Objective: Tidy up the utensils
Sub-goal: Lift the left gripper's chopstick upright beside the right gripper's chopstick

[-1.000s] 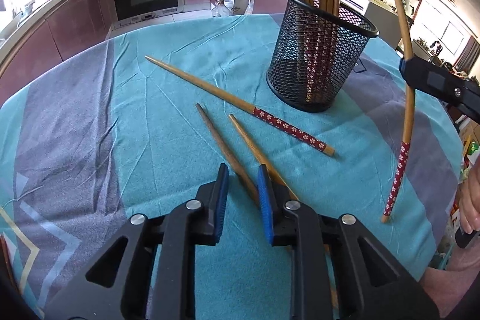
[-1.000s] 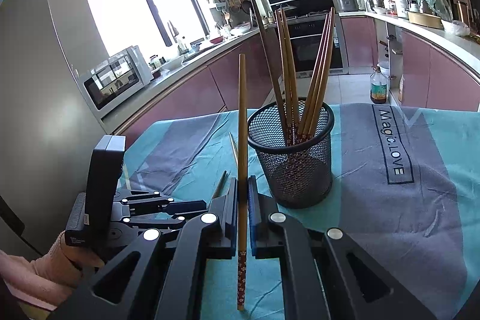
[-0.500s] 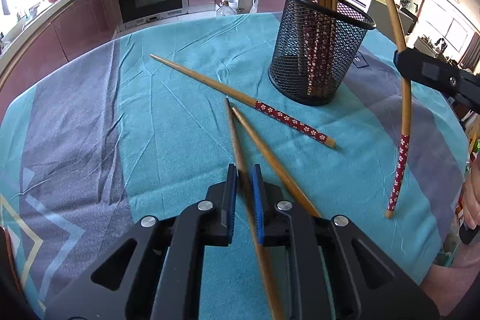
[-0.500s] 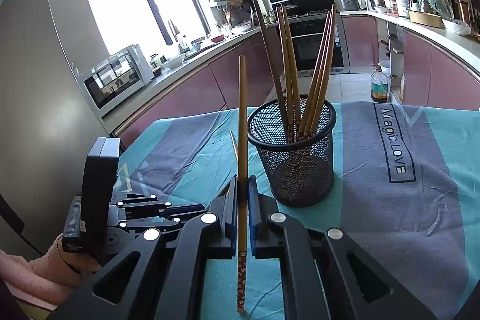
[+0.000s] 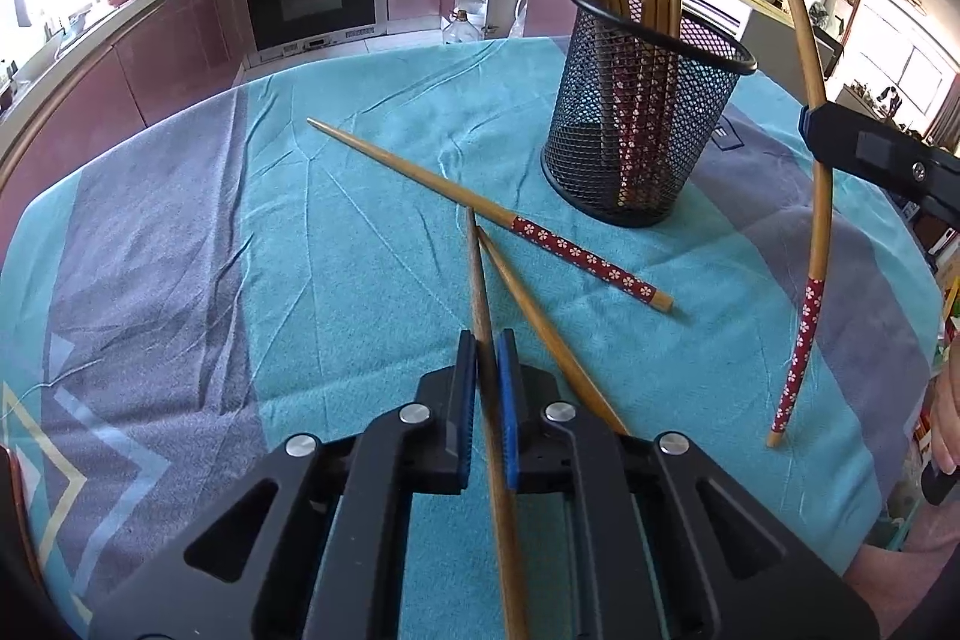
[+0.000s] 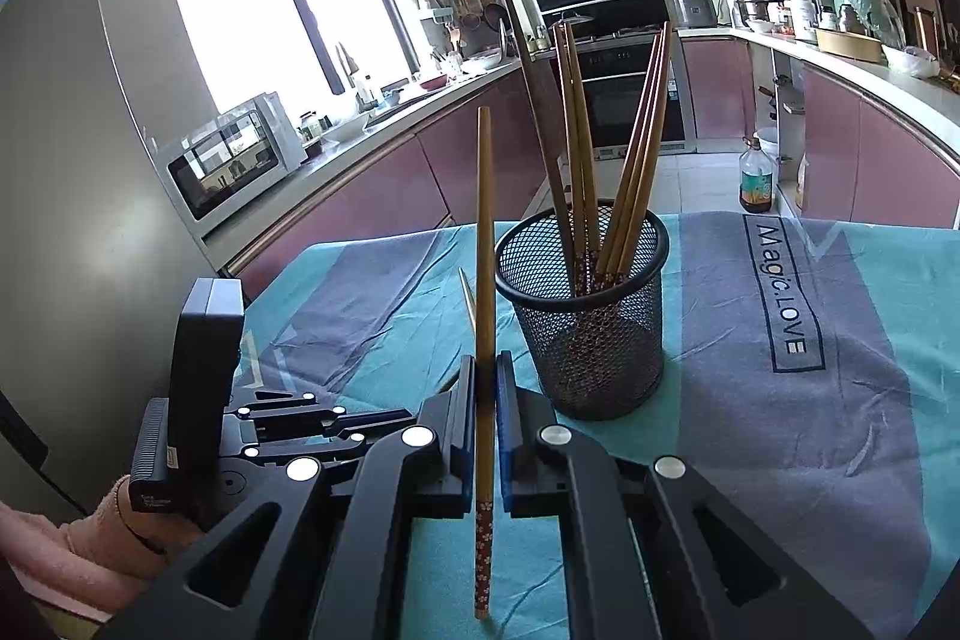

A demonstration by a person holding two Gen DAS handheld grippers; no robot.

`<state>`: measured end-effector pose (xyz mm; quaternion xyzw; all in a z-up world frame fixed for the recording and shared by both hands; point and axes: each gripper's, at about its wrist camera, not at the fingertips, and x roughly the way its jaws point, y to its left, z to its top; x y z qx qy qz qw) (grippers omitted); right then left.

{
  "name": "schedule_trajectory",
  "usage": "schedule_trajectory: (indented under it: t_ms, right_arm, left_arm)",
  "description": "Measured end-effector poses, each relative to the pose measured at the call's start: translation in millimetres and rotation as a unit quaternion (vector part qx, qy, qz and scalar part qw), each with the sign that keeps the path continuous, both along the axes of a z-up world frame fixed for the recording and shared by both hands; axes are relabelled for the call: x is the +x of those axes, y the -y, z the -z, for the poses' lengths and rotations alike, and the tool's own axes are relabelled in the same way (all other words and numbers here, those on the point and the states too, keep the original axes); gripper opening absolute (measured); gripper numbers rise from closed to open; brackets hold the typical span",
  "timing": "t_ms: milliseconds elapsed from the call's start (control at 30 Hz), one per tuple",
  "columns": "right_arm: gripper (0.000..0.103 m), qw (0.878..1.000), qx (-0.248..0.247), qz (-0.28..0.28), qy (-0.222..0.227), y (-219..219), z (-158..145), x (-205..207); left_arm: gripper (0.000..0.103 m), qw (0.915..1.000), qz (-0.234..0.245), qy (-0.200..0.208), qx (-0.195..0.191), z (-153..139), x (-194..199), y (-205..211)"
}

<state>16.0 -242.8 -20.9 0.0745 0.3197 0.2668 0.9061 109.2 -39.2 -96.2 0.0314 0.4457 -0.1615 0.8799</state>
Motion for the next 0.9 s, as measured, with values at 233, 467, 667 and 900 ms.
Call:
schedule_trajectory:
  t_ms: [233,467,667,900]
  right_arm:
    - [0.005,1.0,0.002,0.003,0.009,1.6,-5.4,-1.1]
    - [0.005,1.0,0.005,0.007,0.029,5.3,-19.9,-4.0]
    - [0.005,0.999,0.008,0.007,0.043,5.5,-31.7,-5.6]
    - [0.005,0.998,0.01,0.009,0.057,7.3,-43.7,-6.0]
  left_arm:
    - [0.008,0.9993,0.005,0.026,-0.027,-24.2,-9.8,-7.0]
    - [0.007,0.9941,0.028,0.054,-0.089,-63.6,-21.1,-20.0]
    - [0.007,0.9871,0.044,0.08,-0.132,-95.1,-30.4,-27.8]
    - [0.007,0.9777,0.052,0.112,-0.17,-126.2,-41.3,-36.7]
